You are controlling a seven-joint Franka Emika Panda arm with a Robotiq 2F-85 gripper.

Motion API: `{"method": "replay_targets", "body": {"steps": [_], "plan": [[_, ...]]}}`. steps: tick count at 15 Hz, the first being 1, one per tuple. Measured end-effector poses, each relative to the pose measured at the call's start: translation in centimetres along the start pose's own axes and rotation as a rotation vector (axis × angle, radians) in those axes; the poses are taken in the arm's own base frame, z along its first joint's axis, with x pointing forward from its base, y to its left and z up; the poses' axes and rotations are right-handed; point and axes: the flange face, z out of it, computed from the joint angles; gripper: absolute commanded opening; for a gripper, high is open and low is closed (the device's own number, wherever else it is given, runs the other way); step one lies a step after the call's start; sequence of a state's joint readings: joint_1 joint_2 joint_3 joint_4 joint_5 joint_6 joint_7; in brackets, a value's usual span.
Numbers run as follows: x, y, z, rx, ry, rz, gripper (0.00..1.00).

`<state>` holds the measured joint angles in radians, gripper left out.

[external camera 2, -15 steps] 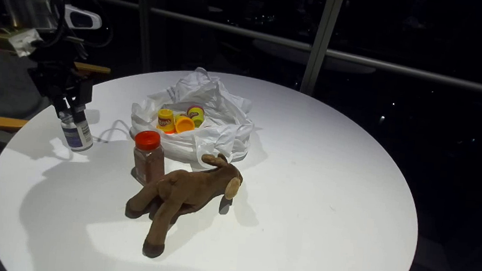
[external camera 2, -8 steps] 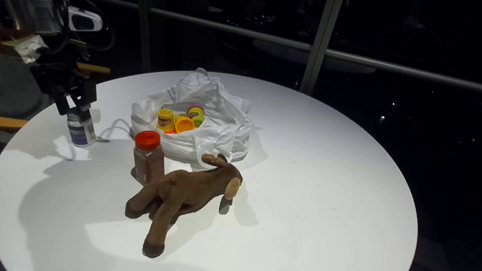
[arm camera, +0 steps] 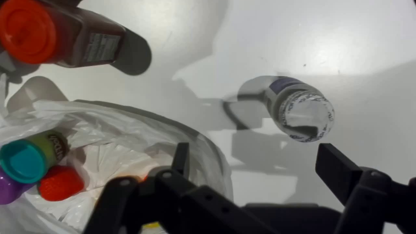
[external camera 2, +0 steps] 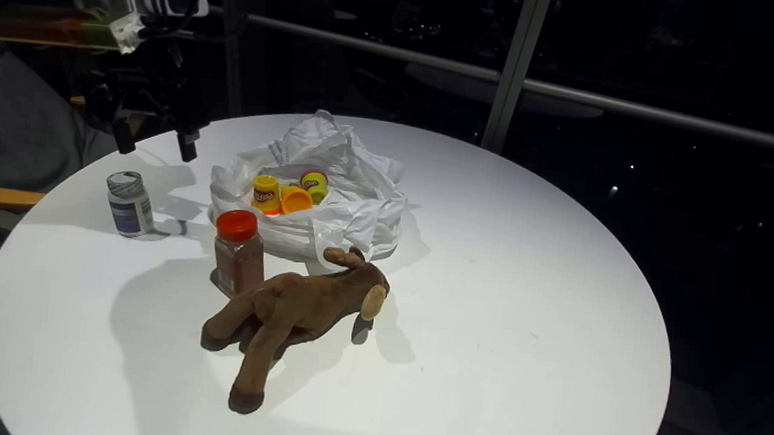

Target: Remove the contents from the white plastic bag and put them on the table one at a time

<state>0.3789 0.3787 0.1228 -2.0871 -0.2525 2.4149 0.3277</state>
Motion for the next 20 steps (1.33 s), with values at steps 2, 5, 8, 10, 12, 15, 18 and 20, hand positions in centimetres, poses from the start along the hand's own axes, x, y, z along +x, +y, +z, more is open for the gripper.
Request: {"method": "replay_targets", "body": {"steps": [2, 5, 8, 10, 12, 15, 18, 20], "plan": [[1.3, 2.7, -0.7, -0.014, -0.014, -0.014, 1.00], [3.4, 6.4, -0.8, -0.019, -0.020, 0.027, 1.00], [5.0, 9.3, 0.4, -0.022, -0.023, 0.064, 1.00], [5.9, 10.4, 1.3, -0.022, -0.025, 0.063, 1.00], [6.9, 10.9, 2.2, -0.020, -0.025, 0.055, 1.00], [8.0, 11.1, 3.4, -0.016, -0.027, 0.046, 1.00], [8.7, 10.9, 4.6, -0.010, -0.037, 0.049, 1.00], [8.9, 10.8, 5.4, -0.002, -0.054, 0.055, 1.00]]}}
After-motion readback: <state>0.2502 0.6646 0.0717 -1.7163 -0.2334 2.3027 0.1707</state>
